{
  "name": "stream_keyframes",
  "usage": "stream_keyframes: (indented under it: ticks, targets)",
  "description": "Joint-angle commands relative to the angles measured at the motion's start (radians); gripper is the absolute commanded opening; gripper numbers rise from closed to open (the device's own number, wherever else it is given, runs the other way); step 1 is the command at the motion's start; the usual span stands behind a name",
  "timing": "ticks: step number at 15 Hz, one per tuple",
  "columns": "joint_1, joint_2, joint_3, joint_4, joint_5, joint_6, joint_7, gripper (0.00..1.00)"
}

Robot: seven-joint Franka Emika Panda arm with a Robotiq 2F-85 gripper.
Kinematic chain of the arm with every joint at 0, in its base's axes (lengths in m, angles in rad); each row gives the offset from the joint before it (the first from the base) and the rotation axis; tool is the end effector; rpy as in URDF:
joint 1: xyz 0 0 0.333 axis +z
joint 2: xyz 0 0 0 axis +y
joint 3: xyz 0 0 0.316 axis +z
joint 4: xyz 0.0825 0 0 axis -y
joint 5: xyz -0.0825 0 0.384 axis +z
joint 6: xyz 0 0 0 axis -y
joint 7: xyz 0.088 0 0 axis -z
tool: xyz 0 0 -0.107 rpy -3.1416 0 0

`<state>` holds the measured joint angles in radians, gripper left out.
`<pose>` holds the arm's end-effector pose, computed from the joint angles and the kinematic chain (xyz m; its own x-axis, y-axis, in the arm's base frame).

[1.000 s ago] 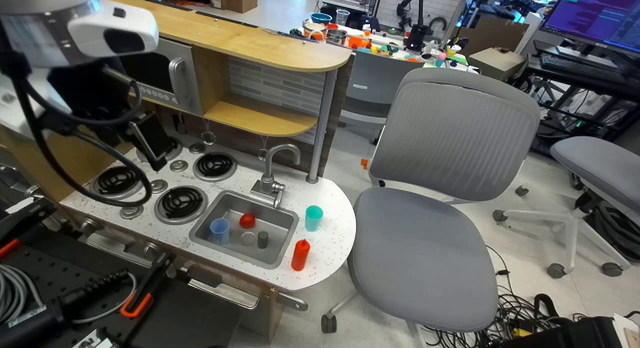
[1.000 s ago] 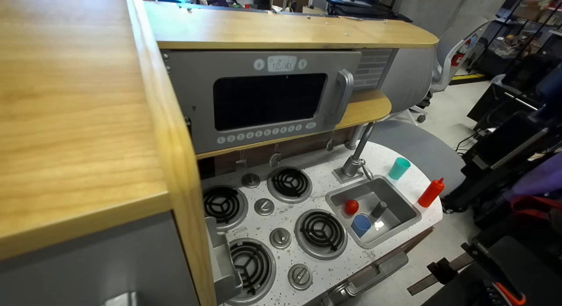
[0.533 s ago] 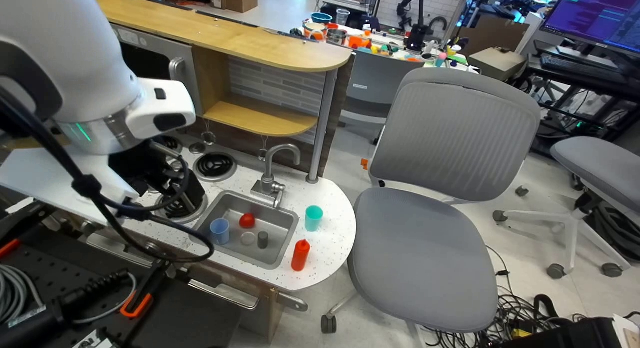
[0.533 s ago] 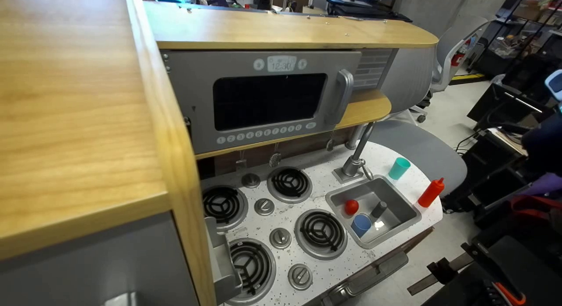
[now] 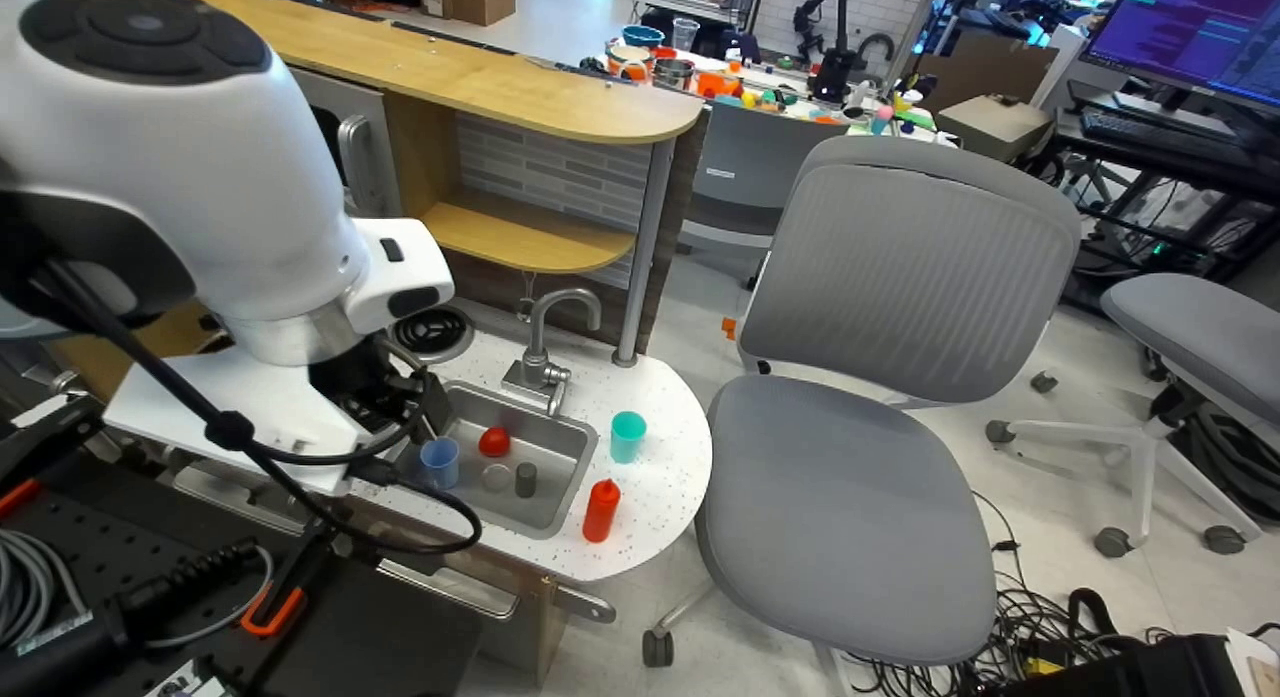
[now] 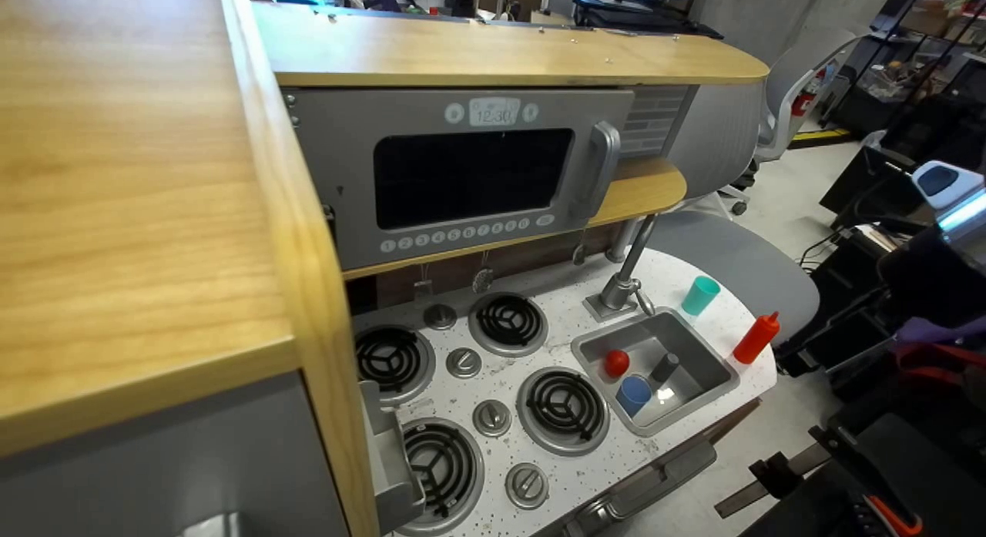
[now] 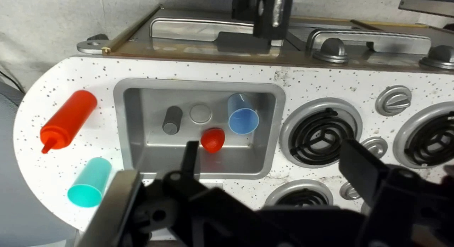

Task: Move the orange bottle close to the blue cup

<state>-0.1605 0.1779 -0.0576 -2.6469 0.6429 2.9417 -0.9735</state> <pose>0.4041 -0.1306 0.1907 0.9751 0.1260 0.1826 0.1371 -0.9893 -0.0494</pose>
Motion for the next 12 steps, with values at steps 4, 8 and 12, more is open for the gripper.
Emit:
stream_keyframes:
  ticks: [4,8,12]
  targets:
    - [-0.162,0.221,0.029,0.181,0.112,0.012,-0.256,1.0]
    - [-0.218,0.329,-0.01,0.279,0.084,0.029,-0.263,1.0]
    - [-0.257,0.385,-0.019,0.347,0.11,0.062,-0.257,1.0]
